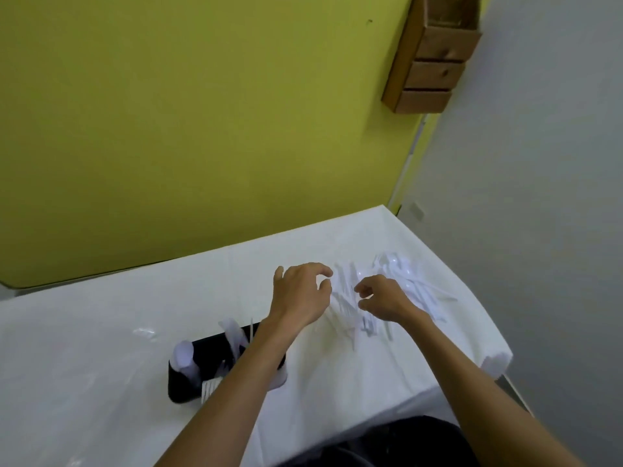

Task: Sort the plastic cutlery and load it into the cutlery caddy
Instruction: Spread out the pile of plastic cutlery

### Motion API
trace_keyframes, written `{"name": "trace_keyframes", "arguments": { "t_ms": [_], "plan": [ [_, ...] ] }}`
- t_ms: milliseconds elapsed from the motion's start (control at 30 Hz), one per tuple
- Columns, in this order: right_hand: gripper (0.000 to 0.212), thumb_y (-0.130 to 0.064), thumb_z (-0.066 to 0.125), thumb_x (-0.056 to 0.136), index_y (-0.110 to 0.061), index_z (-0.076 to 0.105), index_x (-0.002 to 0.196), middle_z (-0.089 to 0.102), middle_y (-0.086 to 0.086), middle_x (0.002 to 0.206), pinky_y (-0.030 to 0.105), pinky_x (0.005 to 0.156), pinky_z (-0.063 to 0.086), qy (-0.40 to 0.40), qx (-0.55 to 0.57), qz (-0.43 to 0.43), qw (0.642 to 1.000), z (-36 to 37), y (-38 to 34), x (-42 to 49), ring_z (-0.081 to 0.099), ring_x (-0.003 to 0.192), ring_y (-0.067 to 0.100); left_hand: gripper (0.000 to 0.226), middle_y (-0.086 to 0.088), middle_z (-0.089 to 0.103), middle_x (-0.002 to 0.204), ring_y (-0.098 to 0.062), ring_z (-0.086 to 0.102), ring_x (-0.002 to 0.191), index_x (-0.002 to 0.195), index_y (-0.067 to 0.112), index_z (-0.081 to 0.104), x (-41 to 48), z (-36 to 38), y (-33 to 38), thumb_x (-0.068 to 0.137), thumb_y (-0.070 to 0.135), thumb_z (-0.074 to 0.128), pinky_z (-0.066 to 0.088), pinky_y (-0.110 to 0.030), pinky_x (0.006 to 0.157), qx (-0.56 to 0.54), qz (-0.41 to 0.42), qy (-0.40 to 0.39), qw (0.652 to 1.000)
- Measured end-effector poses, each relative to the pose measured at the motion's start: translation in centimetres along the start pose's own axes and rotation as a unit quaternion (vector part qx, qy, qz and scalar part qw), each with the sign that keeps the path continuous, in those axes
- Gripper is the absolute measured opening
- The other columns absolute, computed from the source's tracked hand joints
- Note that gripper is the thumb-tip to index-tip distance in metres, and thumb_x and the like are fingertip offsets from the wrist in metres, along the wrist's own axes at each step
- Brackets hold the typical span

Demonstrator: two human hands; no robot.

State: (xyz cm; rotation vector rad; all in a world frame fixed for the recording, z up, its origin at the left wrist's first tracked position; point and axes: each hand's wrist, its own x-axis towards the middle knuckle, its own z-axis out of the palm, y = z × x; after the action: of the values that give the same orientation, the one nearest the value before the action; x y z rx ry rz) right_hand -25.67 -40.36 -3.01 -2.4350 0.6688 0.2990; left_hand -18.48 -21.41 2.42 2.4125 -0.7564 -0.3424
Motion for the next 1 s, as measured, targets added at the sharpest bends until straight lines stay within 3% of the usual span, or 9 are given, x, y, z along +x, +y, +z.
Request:
{"name": "trace_keyframes", "arguments": {
  "t_ms": [100, 167, 267, 433, 567, 667, 767, 867, 1000],
  "plan": [
    [0.034, -0.004, 0.062, 0.083, -0.019, 0.071, 0.112, 0.07, 0.002, 0.109, 0.026, 0.082, 0.055, -0.002, -0.001, 0.015, 1.0, 1.6, 3.1, -0.2, 0.066, 0.1, 0.017, 0.031, 0.007, 0.064, 0.134, -0.017, 0.055, 0.127, 0.128, 0.023, 0.066, 0.7, 2.7, 1.1, 0.101, 0.022, 0.049, 0.041, -0.034, 0.109, -0.02, -0.023, -0.038, 0.999],
    [0.033, -0.005, 0.063, 0.084, -0.021, 0.07, 0.112, 0.069, 0.002, 0.108, 0.025, 0.076, 0.055, 0.012, -0.008, 0.019, 1.0, 2.4, 4.4, -0.3, 0.065, 0.096, 0.017, 0.033, 0.001, 0.062, 0.136, -0.02, 0.055, 0.127, 0.131, 0.021, 0.063, 1.3, 5.2, 0.8, 0.101, 0.022, 0.05, 0.048, -0.036, 0.103, -0.03, -0.054, -0.076, 0.995],
    [0.034, -0.009, 0.063, 0.087, -0.021, 0.064, 0.119, 0.068, 0.006, 0.112, 0.031, 0.085, 0.055, 0.04, -0.02, 0.014, 0.999, 3.7, 5.7, 0.1, 0.064, 0.101, 0.022, 0.04, -0.005, 0.058, 0.137, -0.022, 0.055, 0.125, 0.137, 0.019, 0.055, 1.8, 9.2, -0.5, 0.098, 0.026, 0.055, 0.048, -0.039, 0.102, -0.015, -0.106, -0.116, 0.988],
    [0.022, -0.022, 0.062, 0.091, -0.022, 0.065, 0.113, 0.068, 0.004, 0.108, 0.035, 0.083, 0.056, 0.054, -0.034, 0.004, 0.998, 4.6, 6.5, 1.0, 0.065, 0.095, 0.022, 0.055, -0.009, 0.059, 0.132, -0.024, 0.059, 0.116, 0.138, 0.016, 0.052, 1.4, 13.0, -2.5, 0.091, 0.037, 0.068, 0.05, -0.034, 0.095, -0.047, -0.167, -0.139, 0.975],
    [0.021, -0.033, 0.066, 0.09, -0.025, 0.067, 0.108, 0.07, -0.002, 0.099, 0.029, 0.075, 0.053, 0.059, -0.009, 0.004, 0.998, 3.9, 6.9, 1.2, 0.065, 0.089, 0.018, 0.047, 0.0, 0.067, 0.111, -0.016, 0.063, 0.1, 0.125, 0.018, 0.061, 1.8, 13.2, -3.1, 0.085, 0.04, 0.075, 0.046, -0.022, 0.08, -0.153, -0.196, -0.08, 0.965],
    [0.018, -0.036, 0.069, 0.088, -0.025, 0.068, 0.103, 0.065, -0.009, 0.079, 0.022, 0.06, 0.043, 0.057, 0.05, -0.009, 0.997, 3.2, 6.7, 1.1, 0.062, 0.074, 0.01, 0.037, -0.002, 0.07, 0.103, -0.017, 0.067, 0.095, 0.113, 0.025, 0.065, 2.4, 12.6, -2.9, 0.085, 0.046, 0.074, 0.054, -0.028, 0.071, -0.294, -0.227, -0.031, 0.928],
    [0.018, -0.039, 0.072, 0.086, -0.027, 0.069, 0.099, 0.064, -0.013, 0.071, 0.021, 0.059, 0.043, 0.021, 0.073, -0.046, 0.996, 3.4, 5.5, 0.8, 0.059, 0.066, 0.003, 0.018, -0.002, 0.074, 0.1, -0.02, 0.071, 0.093, 0.106, 0.026, 0.069, 3.1, 12.2, -2.2, 0.095, 0.039, 0.064, 0.059, -0.036, 0.076, -0.366, -0.229, 0.011, 0.902],
    [0.022, -0.043, 0.073, 0.084, -0.026, 0.07, 0.098, 0.065, -0.014, 0.073, 0.022, 0.063, 0.048, 0.002, 0.086, -0.049, 0.995, 3.9, 5.1, 0.9, 0.061, 0.069, 0.003, 0.02, 0.002, 0.077, 0.096, -0.018, 0.073, 0.095, 0.102, 0.016, 0.067, 3.7, 11.8, -2.1, 0.103, 0.021, 0.047, 0.06, -0.036, 0.083, -0.416, -0.242, 0.064, 0.874],
    [0.039, -0.052, 0.068, 0.084, -0.021, 0.057, 0.104, 0.064, -0.007, 0.092, 0.029, 0.07, 0.046, 0.041, -0.005, 0.019, 0.999, 4.7, 5.5, 1.5, 0.063, 0.086, 0.016, 0.019, -0.013, 0.073, 0.09, -0.025, 0.075, 0.078, 0.103, 0.007, 0.062, 3.8, 11.0, -3.6, 0.104, 0.015, 0.045, 0.061, -0.043, 0.082, -0.462, -0.313, 0.142, 0.818]
  ]
}}
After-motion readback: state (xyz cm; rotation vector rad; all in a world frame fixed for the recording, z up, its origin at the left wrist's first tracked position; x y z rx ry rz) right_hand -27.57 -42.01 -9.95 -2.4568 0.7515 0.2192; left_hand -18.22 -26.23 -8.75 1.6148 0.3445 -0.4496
